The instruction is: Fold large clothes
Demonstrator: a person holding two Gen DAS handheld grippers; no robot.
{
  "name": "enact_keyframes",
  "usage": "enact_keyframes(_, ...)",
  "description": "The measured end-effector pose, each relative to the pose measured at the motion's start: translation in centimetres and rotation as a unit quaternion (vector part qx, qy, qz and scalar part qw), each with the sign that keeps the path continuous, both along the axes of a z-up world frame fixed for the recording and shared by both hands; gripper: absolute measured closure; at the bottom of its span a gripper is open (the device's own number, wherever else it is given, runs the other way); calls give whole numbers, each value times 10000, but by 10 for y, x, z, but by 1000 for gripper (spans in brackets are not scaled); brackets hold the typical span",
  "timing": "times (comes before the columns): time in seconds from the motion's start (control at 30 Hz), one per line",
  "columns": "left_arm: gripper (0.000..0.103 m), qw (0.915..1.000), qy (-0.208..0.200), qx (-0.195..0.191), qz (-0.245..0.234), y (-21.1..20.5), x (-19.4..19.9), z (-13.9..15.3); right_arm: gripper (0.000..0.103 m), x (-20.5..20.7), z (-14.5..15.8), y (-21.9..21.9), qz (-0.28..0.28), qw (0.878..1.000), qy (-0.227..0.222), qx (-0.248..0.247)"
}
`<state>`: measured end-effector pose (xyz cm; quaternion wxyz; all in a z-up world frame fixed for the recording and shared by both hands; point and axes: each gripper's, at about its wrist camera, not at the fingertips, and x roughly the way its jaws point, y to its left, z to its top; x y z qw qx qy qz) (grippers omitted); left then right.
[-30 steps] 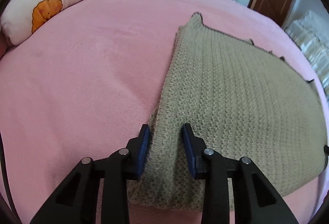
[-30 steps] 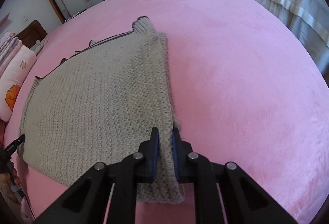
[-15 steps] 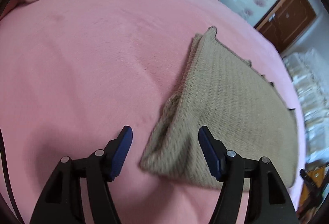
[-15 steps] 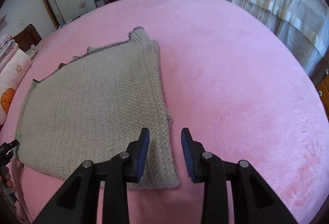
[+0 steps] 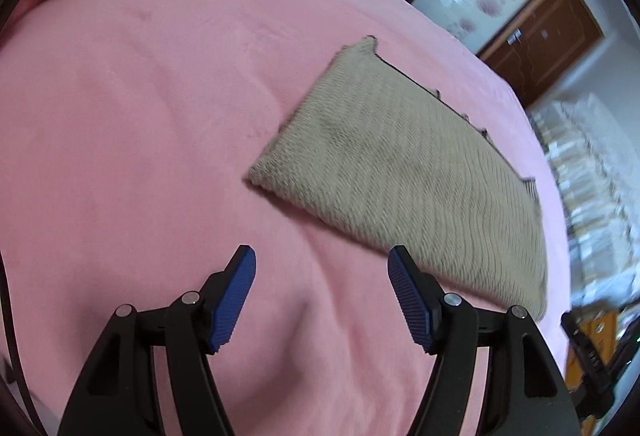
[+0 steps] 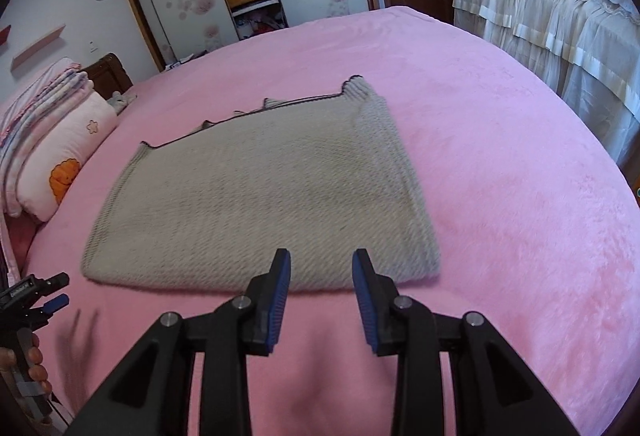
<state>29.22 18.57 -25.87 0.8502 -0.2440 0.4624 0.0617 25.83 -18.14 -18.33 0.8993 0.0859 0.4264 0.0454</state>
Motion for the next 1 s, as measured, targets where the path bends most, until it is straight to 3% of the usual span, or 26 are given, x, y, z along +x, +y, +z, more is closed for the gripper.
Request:
enact_keyframes(0.17,24,9992,-107,319,-228,-21,-16,22,71,-22,8,19,246,9997,-34,38)
enact_keyframes(0.43,18,9985,-338,-16,-439,-35,-21,32,71,-44,27,58,743,9968,-285,-97)
enact_keyframes(0.6,17,9918,-617,-1056,-368,-25,-11,4,71,-44,28,84,1062,9929,-422,-328)
enact_keyframes(0.8,17,9689,-708,-2366,135,-5,13,-56,71,-28,15,101,1158,9916,-373,-450)
enact_keyframes(1.0,17,9571,-942,-2723,309,-1,28,-83,71,-8,-2,111,1164,9917,-289,-465)
